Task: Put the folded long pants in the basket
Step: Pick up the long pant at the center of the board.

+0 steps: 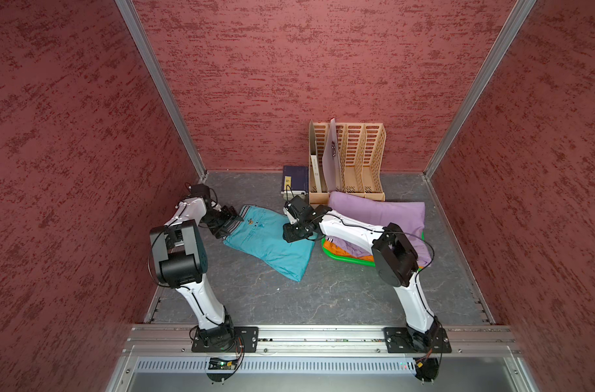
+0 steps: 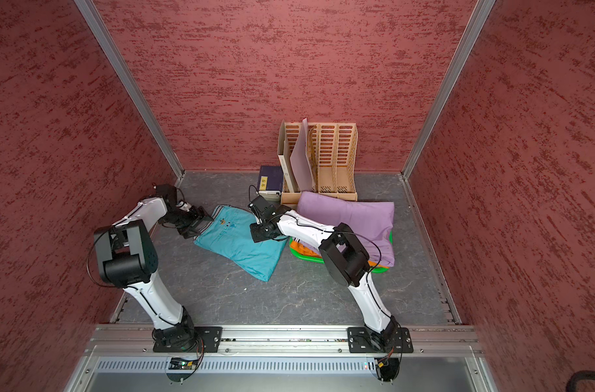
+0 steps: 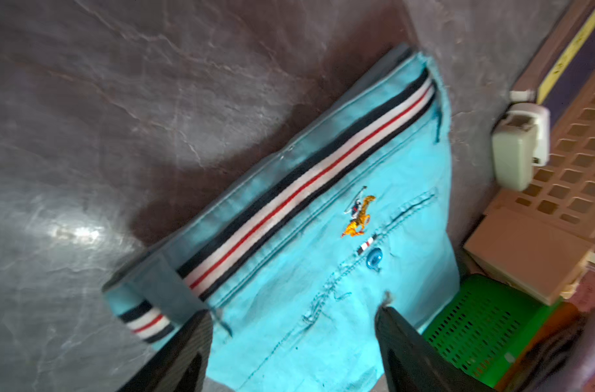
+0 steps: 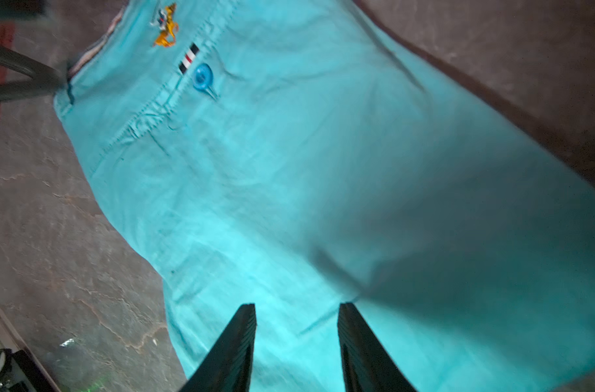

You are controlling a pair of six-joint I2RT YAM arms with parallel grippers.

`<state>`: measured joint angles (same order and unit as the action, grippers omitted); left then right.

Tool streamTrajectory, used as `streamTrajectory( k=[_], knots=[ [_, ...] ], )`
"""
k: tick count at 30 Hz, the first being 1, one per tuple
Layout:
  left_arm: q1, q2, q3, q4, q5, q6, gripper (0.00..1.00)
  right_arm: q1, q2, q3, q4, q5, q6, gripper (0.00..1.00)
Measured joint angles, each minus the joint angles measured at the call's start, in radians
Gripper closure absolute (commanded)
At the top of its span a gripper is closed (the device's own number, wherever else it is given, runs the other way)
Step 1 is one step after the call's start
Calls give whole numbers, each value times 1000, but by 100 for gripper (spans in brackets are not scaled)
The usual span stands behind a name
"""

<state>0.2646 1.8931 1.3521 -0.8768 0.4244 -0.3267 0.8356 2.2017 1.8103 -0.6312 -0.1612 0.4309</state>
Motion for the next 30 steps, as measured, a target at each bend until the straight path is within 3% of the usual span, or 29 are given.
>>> streamTrajectory(
  k=[3,14,22,30],
  knots=[
    [-13,62,25,-15,-45,8,20,1,6,-14,-3,-14,6,55],
    [-91,77,96,-27,-224,74,22,5,6,-119,16,-45,29,55],
    [-184,-56,76,161,-290,283,20,5,-8,-149,40,-64,52,54],
    [-163,31,124,162,-300,412,21,5,-25,-170,39,-76,63,54]
  ],
)
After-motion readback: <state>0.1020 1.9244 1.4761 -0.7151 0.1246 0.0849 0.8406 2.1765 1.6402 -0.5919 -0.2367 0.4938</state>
